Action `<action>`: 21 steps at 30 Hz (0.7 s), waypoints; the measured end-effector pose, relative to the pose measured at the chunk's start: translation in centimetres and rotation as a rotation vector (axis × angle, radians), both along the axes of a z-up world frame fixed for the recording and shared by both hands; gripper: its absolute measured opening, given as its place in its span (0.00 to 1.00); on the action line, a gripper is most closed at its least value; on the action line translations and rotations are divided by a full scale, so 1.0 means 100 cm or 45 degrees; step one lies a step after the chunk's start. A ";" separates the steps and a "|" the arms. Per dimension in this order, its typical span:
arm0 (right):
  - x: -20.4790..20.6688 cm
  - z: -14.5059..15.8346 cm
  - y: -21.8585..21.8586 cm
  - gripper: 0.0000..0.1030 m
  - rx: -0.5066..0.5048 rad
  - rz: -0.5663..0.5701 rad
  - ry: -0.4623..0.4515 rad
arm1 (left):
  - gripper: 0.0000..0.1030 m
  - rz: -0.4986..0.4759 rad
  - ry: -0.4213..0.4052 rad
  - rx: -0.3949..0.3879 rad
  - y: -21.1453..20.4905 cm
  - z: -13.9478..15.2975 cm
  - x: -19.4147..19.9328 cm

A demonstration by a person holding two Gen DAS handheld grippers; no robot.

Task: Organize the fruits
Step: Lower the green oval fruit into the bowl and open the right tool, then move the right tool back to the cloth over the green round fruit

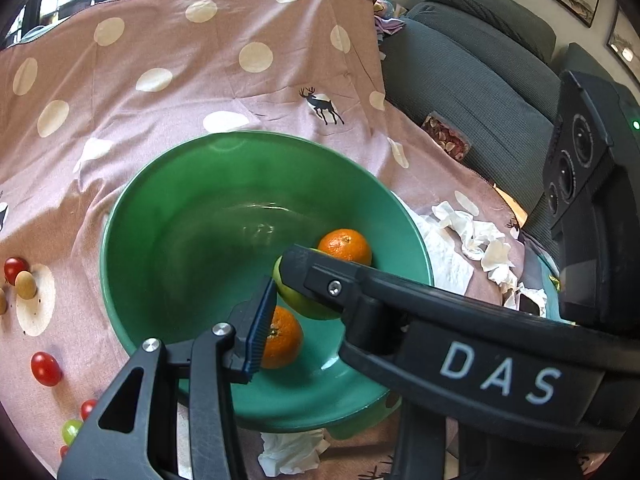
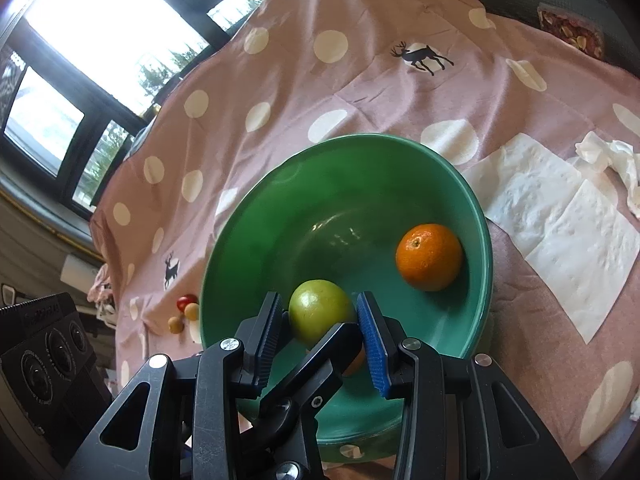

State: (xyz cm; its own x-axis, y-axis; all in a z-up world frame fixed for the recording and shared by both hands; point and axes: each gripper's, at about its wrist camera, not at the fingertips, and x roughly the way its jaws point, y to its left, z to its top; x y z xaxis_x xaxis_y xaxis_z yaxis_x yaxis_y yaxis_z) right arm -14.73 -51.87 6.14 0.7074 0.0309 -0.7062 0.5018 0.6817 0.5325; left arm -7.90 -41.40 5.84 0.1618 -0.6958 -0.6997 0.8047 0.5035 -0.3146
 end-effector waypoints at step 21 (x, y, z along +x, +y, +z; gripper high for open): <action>-0.002 0.003 0.003 0.41 -0.095 -0.073 0.050 | 0.62 0.077 -0.048 0.007 0.030 0.012 0.002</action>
